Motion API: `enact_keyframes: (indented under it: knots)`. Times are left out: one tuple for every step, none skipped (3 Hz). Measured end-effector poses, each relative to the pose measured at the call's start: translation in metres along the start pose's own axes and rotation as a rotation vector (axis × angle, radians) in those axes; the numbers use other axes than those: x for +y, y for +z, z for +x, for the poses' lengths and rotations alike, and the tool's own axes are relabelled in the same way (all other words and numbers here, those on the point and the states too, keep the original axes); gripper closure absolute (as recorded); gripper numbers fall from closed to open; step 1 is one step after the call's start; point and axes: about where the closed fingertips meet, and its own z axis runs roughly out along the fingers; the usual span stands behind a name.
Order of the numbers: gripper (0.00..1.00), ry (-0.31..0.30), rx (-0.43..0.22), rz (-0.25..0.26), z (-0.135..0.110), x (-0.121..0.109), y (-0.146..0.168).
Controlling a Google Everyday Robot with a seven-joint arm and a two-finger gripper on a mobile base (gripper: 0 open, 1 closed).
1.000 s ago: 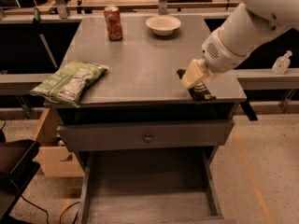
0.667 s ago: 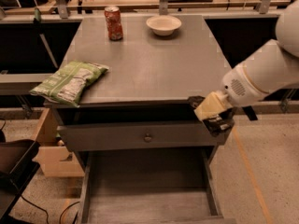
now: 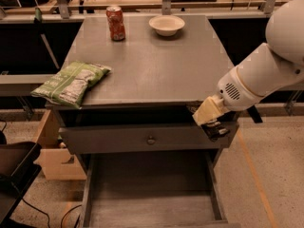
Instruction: Place rxbar chocolate into middle drawer
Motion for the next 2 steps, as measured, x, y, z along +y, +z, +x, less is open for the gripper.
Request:
enact_keyframes:
  knots:
    - [1.00,-0.022,0.016,-0.010,0.015,0.021,0.027]
    - [1.00,-0.073,0.031,-0.004,0.049,0.049,0.074]
